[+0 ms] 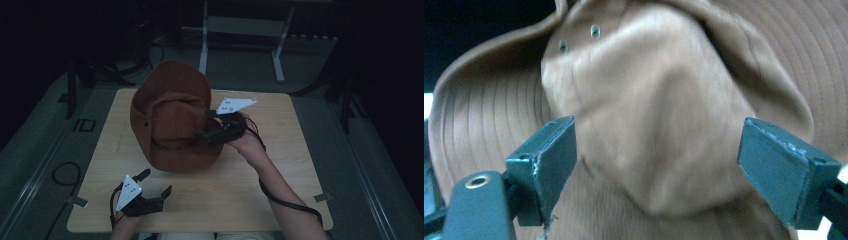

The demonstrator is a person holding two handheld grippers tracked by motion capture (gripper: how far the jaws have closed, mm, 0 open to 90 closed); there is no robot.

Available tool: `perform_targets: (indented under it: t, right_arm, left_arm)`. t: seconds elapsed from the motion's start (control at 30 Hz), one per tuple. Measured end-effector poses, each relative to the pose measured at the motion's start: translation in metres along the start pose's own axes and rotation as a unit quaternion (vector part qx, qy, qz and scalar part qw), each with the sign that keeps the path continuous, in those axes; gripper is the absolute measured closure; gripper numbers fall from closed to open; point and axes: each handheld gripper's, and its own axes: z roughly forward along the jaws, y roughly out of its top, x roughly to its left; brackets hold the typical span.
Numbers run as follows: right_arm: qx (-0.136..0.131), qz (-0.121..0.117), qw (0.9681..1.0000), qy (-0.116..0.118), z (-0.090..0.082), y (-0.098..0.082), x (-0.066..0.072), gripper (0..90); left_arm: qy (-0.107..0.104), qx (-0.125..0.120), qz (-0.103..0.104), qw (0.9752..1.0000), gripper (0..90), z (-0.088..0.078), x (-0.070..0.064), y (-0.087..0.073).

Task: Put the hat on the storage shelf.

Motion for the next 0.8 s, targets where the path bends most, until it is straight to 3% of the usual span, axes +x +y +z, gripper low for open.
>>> perform_targets:
  t: [0.63, 0.73, 0.8]
  right_arm:
    - [-0.004, 0.021, 0.9993, -0.030, -0.058, -0.093, 0.013, 15.5]
    - [-0.007, 0.030, 0.9990, -0.031, -0.064, -0.109, 0.013, 16.0]
    - [0.004, 0.042, 0.9990, -0.016, -0.067, -0.121, 0.011, 19.5]
  left_arm:
    - [-0.001, 0.015, 0.012, 0.9998, 7.5, 0.006, -0.002, -0.003]
    - [0.001, 0.018, 0.012, 0.9998, 7.5, 0.006, -0.002, -0.004]
    - [0.001, 0.018, 0.009, 0.9998, 7.5, 0.006, -0.002, -0.004]
